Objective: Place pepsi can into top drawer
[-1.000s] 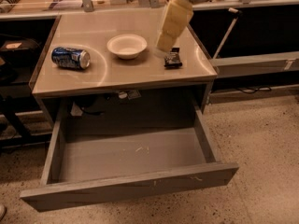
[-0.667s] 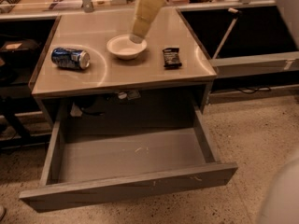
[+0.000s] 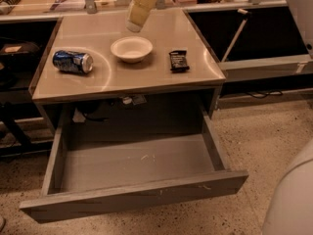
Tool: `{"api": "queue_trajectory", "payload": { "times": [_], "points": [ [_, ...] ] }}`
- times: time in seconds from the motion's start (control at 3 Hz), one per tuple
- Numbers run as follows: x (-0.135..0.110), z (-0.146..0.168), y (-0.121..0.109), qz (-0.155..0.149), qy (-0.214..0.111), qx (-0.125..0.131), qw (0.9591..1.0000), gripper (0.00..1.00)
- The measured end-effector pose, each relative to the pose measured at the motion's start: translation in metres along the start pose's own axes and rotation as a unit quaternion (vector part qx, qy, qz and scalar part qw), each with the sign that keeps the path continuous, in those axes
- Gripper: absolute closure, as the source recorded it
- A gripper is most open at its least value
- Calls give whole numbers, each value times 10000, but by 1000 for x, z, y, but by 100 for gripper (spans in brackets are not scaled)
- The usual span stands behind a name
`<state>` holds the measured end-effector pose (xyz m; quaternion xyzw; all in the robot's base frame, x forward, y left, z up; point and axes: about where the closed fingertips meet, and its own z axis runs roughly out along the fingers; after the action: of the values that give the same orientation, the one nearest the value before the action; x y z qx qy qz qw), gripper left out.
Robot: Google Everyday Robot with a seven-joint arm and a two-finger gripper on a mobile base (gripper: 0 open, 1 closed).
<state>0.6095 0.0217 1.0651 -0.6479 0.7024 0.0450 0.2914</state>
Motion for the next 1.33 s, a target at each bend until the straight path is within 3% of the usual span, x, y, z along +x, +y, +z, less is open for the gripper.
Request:
{"api": "queue_trajectory", "payload": {
  "times": [0.33,1.0,1.33],
  "points": [
    [-19,39,-9,22,-219,-172,9996,0],
    [-54,118,-25,32,-216,-655,9976,0],
    [-70,150,-22,-82,-175,-916,9956,0]
  ]
}}
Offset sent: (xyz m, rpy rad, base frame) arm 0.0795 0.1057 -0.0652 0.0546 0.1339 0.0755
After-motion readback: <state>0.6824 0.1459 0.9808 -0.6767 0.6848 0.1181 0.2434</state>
